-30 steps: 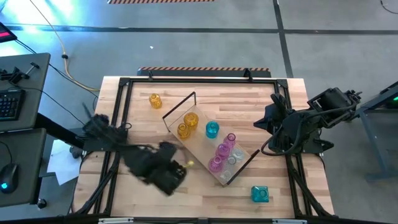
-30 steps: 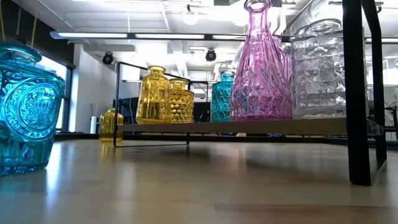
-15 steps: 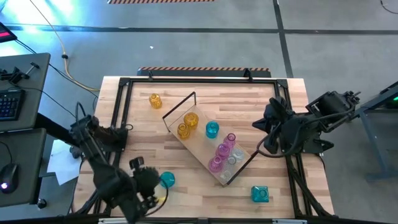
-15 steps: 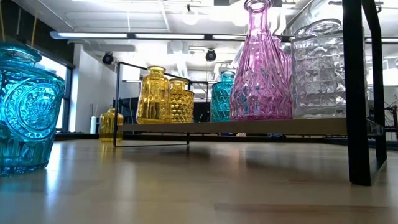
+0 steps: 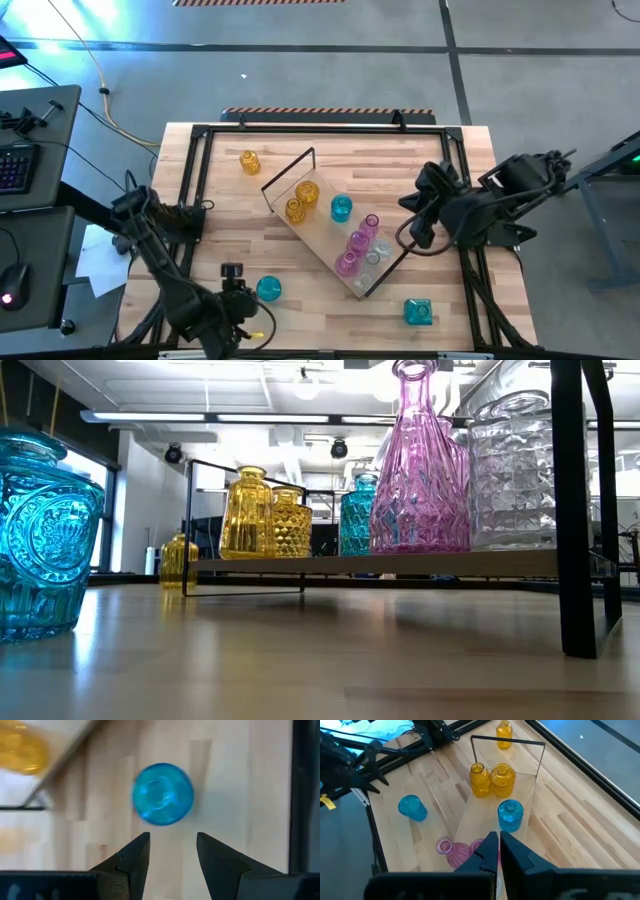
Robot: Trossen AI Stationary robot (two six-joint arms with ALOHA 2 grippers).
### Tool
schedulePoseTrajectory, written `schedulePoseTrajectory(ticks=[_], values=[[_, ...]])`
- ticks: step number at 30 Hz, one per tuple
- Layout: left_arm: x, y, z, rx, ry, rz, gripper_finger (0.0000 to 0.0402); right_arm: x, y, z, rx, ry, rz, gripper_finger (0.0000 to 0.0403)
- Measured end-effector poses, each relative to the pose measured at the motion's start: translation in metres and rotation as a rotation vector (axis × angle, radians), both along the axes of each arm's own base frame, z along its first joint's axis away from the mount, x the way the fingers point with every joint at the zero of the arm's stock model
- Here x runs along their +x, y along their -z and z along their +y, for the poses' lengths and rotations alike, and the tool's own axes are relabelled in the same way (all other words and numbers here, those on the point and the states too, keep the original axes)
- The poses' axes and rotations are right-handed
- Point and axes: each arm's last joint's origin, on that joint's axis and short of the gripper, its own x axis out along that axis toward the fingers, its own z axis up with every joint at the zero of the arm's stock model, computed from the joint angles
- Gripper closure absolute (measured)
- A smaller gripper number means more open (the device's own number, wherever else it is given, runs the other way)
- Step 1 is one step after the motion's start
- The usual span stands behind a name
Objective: Sort vases onto shelf
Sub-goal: Put the left blue crystal vase on the shelf
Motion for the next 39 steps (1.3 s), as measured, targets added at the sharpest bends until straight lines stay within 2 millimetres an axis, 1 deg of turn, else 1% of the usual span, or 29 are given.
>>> schedulePoseTrajectory(ticks=[4, 7, 17, 19, 21, 23, 31, 35, 39], values=[[0.013, 0.011, -0.003, -0.08, 0.106, 0.015, 0.0248, 0.003, 0.002, 0.002, -0.006, 0.0, 0.009, 0.0403], [0.023, 0.014, -0.002, -0.103, 0.148, -0.006, 0.0248, 0.003, 0.002, 0.002, -0.008, 0.003, 0.007, 0.0403], [0.048, 0.015, 0.021, -0.054, 0.18, 0.01, 0.0248, 0.003, 0.002, 0.002, -0.017, -0.003, 0.012, 0.0403], [0.052, 0.015, 0.026, -0.067, 0.173, 0.024, 0.0248, 0.003, 0.002, 0.002, -0.024, -0.01, 0.015, 0.0403], [0.056, 0.021, 0.031, -0.103, 0.17, 0.053, 0.0248, 0.003, 0.002, 0.002, -0.028, -0.015, 0.016, 0.0403], [0.056, 0.028, 0.034, -0.119, 0.166, 0.088, 0.0248, 0.003, 0.002, 0.002, -0.029, -0.016, 0.017, 0.0403], [0.055, 0.029, 0.031, -0.145, 0.154, 0.081, 0.0248, 0.003, 0.002, 0.002, -0.035, -0.022, 0.019, 0.0403], [0.053, 0.04, 0.033, -0.162, 0.132, 0.101, 0.0248, 0.003, 0.002, 0.002, -0.034, -0.022, 0.019, 0.0403], [0.052, 0.042, 0.034, -0.173, 0.109, 0.101, 0.0248, 0.003, 0.002, 0.002, -0.033, -0.023, 0.02, 0.0403]])
